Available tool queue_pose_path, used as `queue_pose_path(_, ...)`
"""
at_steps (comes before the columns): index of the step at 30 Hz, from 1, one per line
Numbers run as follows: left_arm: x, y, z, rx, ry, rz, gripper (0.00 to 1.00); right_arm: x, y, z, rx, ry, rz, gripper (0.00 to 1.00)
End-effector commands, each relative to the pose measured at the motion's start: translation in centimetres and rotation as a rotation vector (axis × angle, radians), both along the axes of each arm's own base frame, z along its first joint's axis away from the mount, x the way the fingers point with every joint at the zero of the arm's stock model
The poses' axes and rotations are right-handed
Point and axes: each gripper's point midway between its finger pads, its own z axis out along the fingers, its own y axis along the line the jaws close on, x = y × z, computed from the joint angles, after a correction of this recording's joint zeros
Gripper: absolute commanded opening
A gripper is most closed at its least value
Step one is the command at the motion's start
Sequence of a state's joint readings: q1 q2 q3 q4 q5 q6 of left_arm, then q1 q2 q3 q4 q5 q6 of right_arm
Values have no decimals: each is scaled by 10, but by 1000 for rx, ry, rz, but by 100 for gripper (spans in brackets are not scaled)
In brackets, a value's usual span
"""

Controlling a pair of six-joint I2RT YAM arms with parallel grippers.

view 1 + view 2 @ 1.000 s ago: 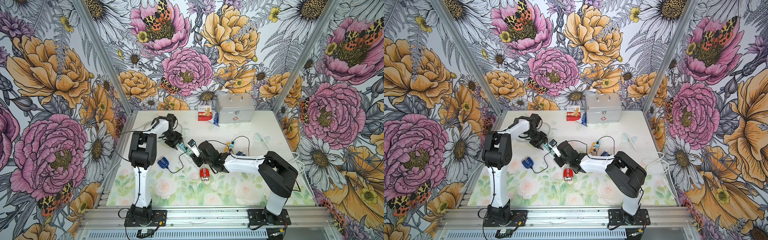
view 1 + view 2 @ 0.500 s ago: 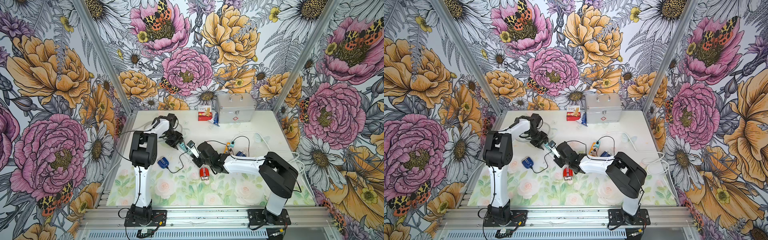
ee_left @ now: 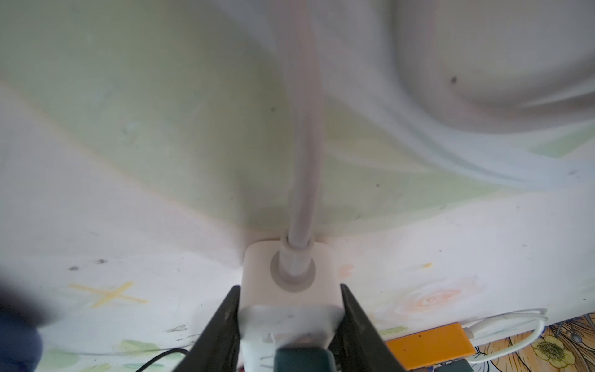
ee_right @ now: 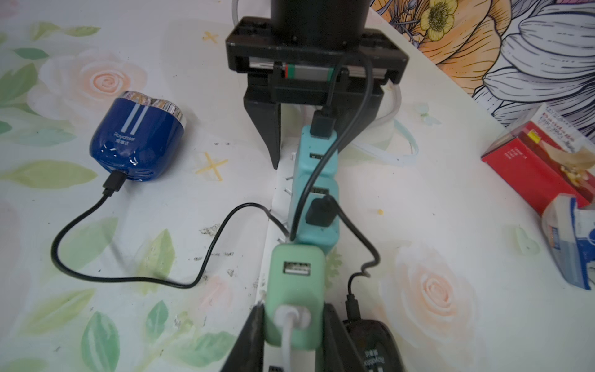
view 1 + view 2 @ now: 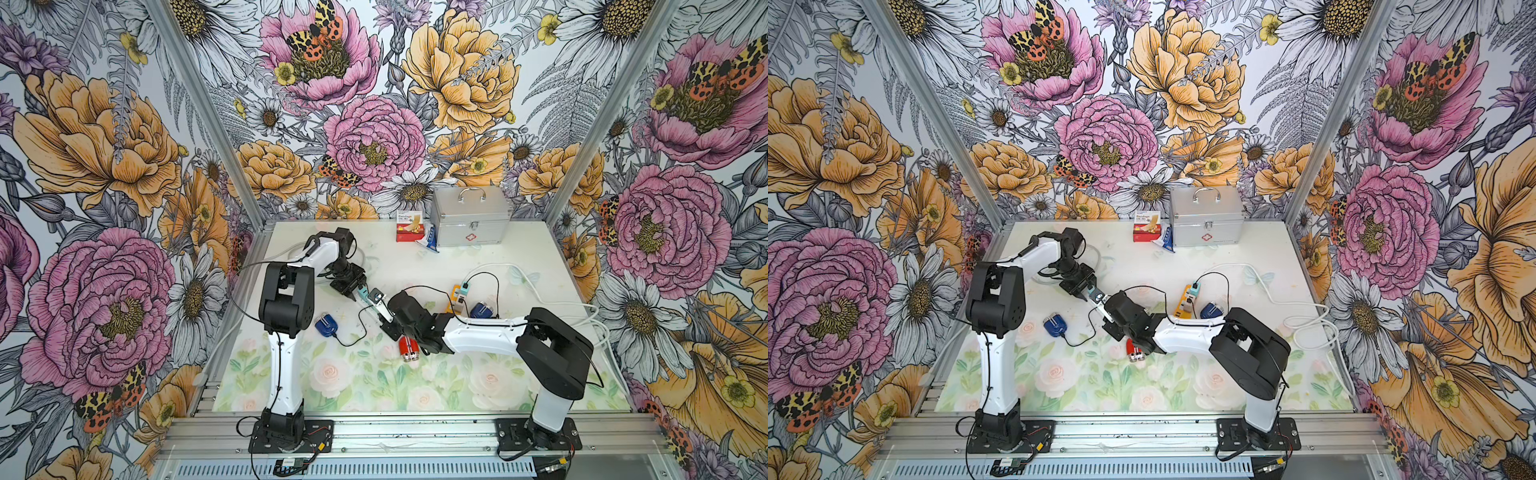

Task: Unplug the electric shaver
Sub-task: Remove the plug from the socket.

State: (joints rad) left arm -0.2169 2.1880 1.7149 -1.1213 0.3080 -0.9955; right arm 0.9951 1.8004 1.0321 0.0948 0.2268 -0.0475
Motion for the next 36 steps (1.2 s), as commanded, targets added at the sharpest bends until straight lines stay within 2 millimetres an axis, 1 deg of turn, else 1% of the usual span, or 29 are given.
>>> queue_pose_path(1, 41, 6, -11, 5, -112, 71, 45, -10, 23, 23, 25, -61, 69, 0)
queue_pose_path(5, 40, 9, -13, 18, -115, 64, 45, -7, 19, 32, 140, 49, 60, 0)
queue_pose_path(10, 40, 15, -15, 33, -114, 63, 45, -11, 25, 37, 296, 217, 101, 0)
queue_pose_path(17, 40, 13, -16, 37, -113, 59, 44, -23, 36, 43, 356, 264, 183, 0)
queue_pose_path(20, 41, 14, -16, 37, -115, 60, 45, -21, 33, 42, 315, 211, 154, 0)
queue_pose_path(24, 42, 14, -18, 35, -113, 64, 45, -16, 23, 38, 129, 18, 93, 0)
queue_pose_path(27, 43, 12, -19, 30, -110, 62, 45, -11, 22, 36, 69, -43, 66, 0)
queue_pose_path(31, 42, 13, -19, 33, -111, 58, 44, -9, 20, 36, 102, -6, 50, 0)
queue_pose_path(36, 41, 14, -19, 35, -109, 54, 44, -6, 11, 45, 247, 88, 49, 0)
